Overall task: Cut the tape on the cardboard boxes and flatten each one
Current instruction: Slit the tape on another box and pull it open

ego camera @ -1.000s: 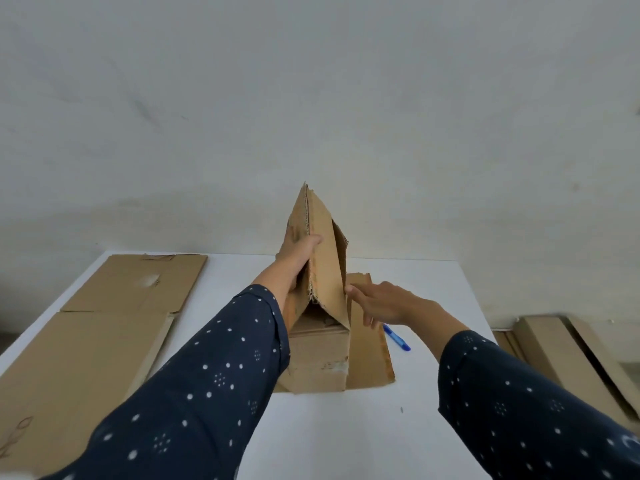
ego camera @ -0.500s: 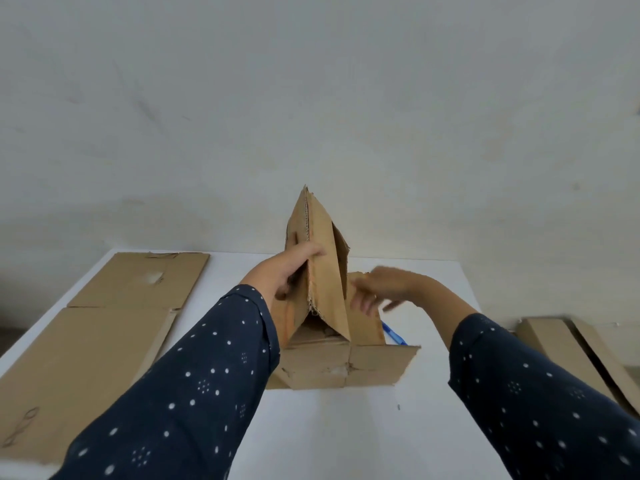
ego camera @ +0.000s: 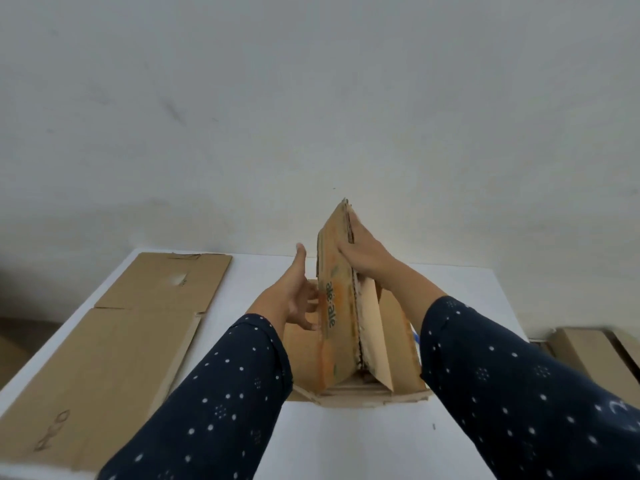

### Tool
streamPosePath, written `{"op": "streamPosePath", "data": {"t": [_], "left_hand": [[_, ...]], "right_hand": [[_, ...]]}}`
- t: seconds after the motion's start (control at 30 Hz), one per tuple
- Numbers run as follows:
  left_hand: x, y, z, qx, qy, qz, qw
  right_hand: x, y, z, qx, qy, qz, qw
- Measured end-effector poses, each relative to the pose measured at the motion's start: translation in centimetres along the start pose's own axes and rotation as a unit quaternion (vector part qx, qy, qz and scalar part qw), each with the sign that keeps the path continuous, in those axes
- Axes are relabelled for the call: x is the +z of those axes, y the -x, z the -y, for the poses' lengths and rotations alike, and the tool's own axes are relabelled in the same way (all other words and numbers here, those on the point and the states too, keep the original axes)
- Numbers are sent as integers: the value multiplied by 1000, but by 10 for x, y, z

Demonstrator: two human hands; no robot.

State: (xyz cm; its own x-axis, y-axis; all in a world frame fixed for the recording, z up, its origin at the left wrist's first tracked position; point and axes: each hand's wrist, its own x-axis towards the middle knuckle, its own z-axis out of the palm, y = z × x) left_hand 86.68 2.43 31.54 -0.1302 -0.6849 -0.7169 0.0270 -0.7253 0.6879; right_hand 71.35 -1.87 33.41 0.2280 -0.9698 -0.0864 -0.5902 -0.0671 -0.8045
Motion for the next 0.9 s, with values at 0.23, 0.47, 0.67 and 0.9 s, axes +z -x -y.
{"op": "streamPosePath", "data": {"t": [0.23, 0.47, 0.67, 0.9], "left_hand": [[13, -72, -24, 22, 79, -79, 993], [21, -31, -73, 126, -60, -187, 973], [23, -52, -98, 145, -142, -48, 978], [6, -77, -96, 144, -127, -66, 979]], "right_hand": [[-1, 4, -3, -5, -42, -24, 999], [6, 2, -13, -8, -61, 1, 998], [2, -4, -19, 7, -93, 14, 996], [-32, -18, -71, 118, 110, 44, 986]]}}
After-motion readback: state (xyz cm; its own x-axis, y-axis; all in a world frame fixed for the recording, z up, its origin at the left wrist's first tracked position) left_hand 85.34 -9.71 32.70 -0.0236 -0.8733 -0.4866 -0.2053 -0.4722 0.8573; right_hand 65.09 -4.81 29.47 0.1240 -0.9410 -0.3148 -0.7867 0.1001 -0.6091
